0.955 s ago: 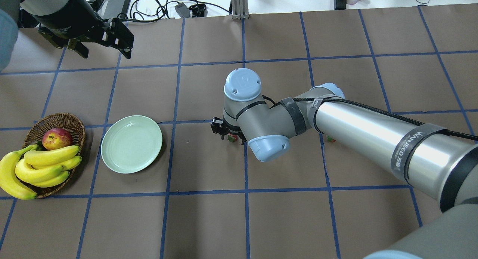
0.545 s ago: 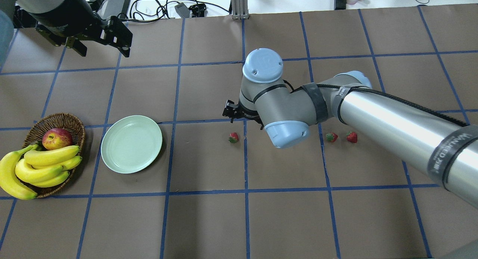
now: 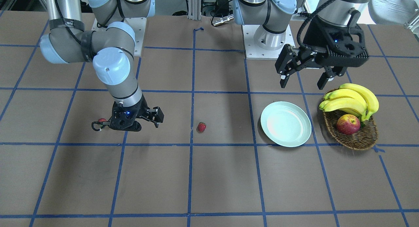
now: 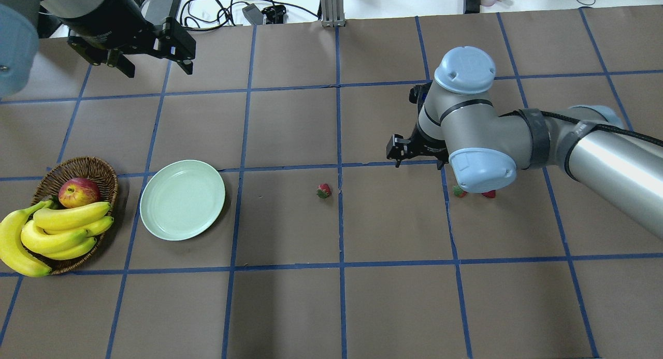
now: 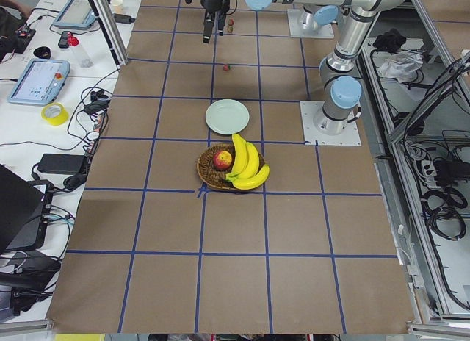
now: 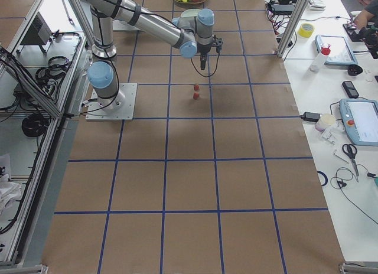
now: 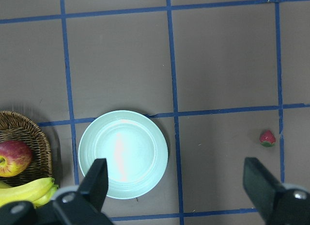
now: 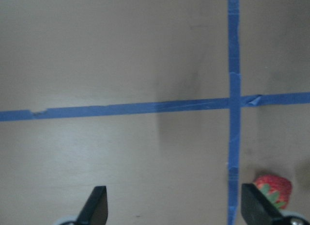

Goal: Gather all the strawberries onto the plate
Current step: 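Return the right gripper to the strawberries while the left gripper reaches toward the centre strawberry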

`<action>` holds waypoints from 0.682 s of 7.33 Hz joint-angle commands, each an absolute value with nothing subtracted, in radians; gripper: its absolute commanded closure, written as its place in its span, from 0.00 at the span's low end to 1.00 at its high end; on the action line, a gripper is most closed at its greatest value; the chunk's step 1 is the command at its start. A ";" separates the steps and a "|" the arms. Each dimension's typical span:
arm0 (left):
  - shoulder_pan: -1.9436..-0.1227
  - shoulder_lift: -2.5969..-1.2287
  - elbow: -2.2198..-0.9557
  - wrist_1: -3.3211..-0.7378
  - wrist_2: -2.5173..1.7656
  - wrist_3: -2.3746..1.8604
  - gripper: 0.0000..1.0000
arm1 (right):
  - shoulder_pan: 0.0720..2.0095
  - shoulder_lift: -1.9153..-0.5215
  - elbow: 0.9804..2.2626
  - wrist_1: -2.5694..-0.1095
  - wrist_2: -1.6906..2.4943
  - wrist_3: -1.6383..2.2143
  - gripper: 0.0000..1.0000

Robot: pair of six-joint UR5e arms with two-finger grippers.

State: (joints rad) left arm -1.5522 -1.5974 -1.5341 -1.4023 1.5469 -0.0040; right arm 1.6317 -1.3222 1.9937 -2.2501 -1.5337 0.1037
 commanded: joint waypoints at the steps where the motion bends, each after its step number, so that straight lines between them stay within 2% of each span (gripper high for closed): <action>1: -1.668 -1.685 -1.581 -1.329 1.552 -0.089 0.00 | 1.549 -1.328 2.078 -2.319 -1.562 -0.056 0.04; 4: -1.791 -1.797 -1.841 -0.928 1.552 -0.225 0.00 | 1.498 -1.319 2.146 -2.384 -1.566 -0.144 0.07; 5: -1.801 -1.845 -1.859 -0.886 1.543 -0.250 0.00 | 1.471 -1.318 2.164 -2.396 -1.553 -0.149 0.08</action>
